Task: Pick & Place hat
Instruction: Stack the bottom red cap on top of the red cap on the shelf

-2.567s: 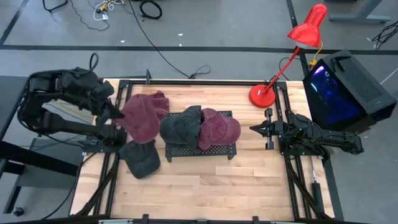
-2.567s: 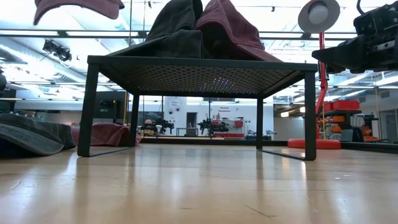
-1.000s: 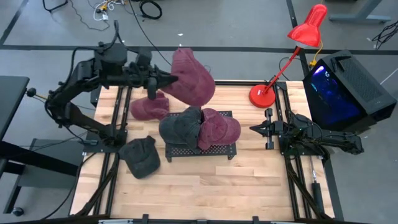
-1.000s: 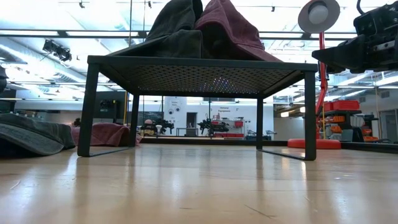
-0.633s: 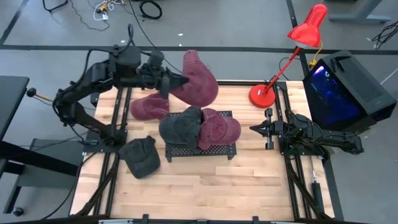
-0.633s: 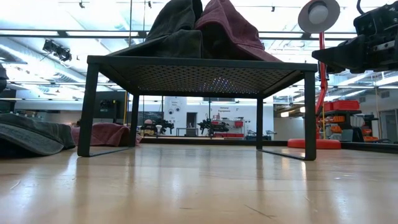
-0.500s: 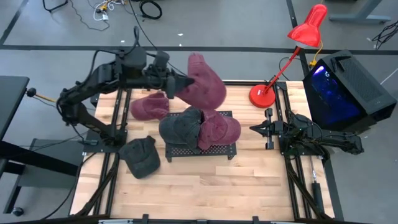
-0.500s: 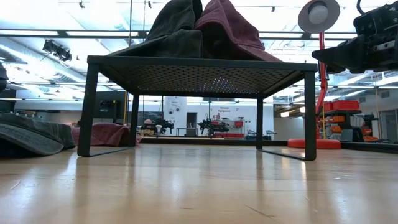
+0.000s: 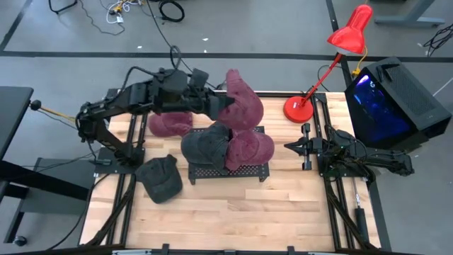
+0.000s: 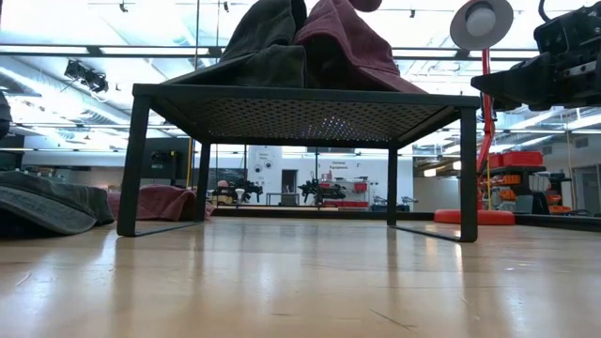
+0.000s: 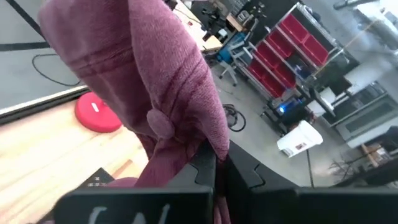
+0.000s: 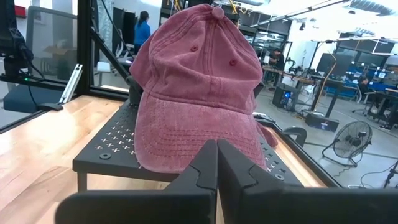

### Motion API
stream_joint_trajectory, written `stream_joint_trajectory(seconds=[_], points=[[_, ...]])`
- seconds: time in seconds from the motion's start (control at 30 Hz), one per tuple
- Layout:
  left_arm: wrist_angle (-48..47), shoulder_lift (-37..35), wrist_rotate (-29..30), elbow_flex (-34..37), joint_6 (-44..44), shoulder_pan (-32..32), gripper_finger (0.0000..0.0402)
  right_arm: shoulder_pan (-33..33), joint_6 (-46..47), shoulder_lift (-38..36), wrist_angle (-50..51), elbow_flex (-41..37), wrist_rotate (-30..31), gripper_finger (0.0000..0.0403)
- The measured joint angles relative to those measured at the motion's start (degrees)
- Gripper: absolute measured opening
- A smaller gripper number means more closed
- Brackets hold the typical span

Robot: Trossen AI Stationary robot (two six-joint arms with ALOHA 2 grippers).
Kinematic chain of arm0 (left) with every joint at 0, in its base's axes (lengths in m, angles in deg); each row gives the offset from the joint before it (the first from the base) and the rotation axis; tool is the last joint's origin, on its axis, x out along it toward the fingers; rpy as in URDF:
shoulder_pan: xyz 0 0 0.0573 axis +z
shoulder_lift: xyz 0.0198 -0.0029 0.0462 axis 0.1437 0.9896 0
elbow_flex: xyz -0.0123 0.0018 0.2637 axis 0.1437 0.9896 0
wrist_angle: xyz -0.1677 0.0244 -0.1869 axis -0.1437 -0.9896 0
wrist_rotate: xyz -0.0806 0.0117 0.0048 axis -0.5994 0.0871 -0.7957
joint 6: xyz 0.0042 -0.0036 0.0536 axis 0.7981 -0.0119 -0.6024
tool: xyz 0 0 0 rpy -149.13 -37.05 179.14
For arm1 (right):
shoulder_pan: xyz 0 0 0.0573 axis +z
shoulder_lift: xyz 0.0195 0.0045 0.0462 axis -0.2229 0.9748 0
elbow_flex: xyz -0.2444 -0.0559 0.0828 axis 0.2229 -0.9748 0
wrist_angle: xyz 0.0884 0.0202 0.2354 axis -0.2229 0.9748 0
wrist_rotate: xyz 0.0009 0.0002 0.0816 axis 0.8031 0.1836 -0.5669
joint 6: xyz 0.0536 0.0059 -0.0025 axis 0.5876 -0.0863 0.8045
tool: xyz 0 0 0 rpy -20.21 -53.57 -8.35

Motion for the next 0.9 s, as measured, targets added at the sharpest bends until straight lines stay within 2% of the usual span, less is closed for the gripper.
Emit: stream_joint_trajectory(seconds=[0.27,0.57,0.9], points=[[4.7,2.9,2.9,0.0,6.9,-3.1,0.0013,0.0,0.0,0.0,0.0,0.0,0.0,0.0004],[5.8,5.7,9.1,0.0,9.2,-5.1,0.0012,0.0,0.0,0.0,-0.1,0.0,0.0,0.0004],[6.3,10.0,9.8,0.0,16.3,-6.4,0.0011,0.0,0.0,0.0,-0.1,0.0,0.0,0.0004]])
